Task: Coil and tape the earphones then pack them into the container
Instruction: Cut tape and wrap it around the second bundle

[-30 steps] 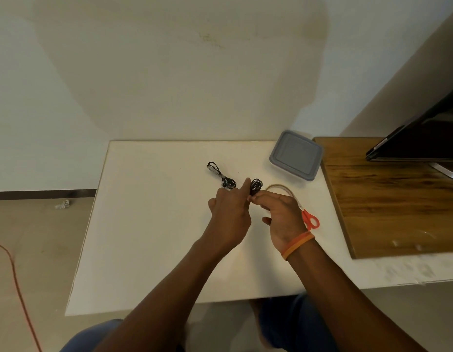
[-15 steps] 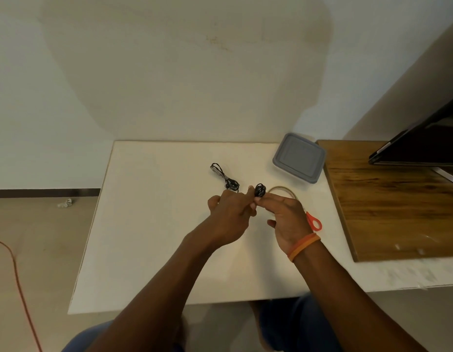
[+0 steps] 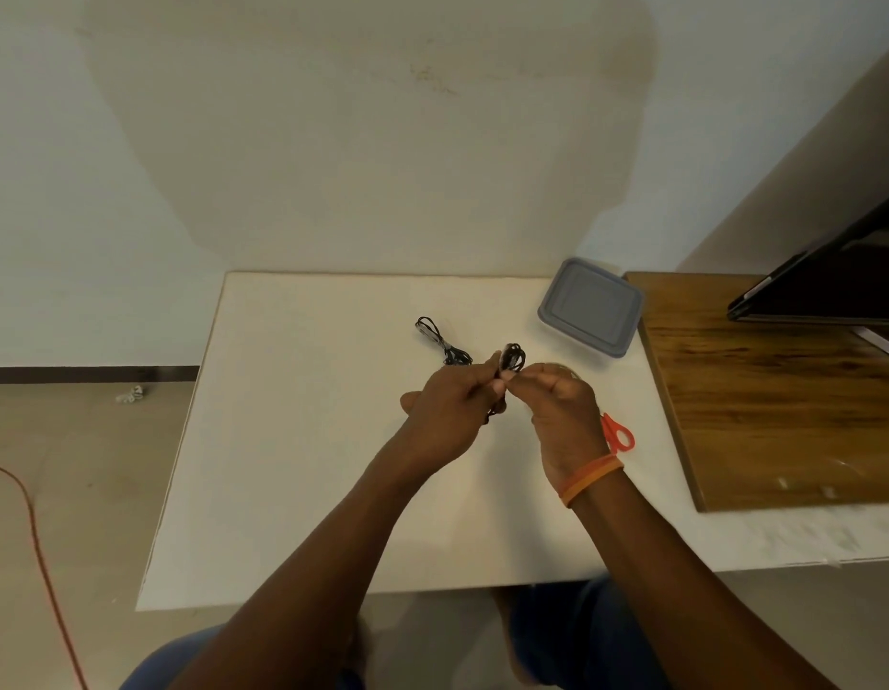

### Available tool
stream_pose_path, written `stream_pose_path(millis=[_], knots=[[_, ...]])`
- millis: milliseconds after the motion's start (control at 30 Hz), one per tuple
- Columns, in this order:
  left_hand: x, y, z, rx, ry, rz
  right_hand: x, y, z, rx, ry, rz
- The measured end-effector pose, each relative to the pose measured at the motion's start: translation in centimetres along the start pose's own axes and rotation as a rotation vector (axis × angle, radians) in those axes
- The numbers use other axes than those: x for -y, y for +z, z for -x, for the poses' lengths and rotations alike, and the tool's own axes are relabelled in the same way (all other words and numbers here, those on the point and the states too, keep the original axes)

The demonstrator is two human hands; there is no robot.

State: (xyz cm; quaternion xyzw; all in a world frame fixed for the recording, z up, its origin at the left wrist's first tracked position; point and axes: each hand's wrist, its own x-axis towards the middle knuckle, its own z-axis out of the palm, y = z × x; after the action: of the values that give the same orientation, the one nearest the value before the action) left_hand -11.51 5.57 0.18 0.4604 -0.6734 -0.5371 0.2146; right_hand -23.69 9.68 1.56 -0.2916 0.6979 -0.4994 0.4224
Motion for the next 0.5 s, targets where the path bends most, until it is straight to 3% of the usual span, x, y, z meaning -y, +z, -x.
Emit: stream_pose_path(millis=[133, 200, 267, 367, 500], knots=[[-0.6, -1.0, 0.2, 0.054, -0.063, 0.325, 0.1, 0.0, -0.3, 0.021, -0.025, 0.043], [-0.6, -1.2, 0.3, 0.049, -0.053, 0.298, 0.1, 0.0, -0.5, 0.027, -0.027, 0.060], [-0.3, -0.6, 0.0, 0.018, -0.037, 0.055, 0.0, 0.0, -0.7, 0.038, -0.017, 0.065], [-0.1, 0.6, 0.0, -0.076, 0.010, -0.552, -0.4, -0.1, -0.9, 0.032, -0.033, 0.096], [-0.5, 1.1, 0.8, -0.099, 0.131, -0.681, -0.8, -0.5, -0.9, 0.024, -0.035, 0.111]])
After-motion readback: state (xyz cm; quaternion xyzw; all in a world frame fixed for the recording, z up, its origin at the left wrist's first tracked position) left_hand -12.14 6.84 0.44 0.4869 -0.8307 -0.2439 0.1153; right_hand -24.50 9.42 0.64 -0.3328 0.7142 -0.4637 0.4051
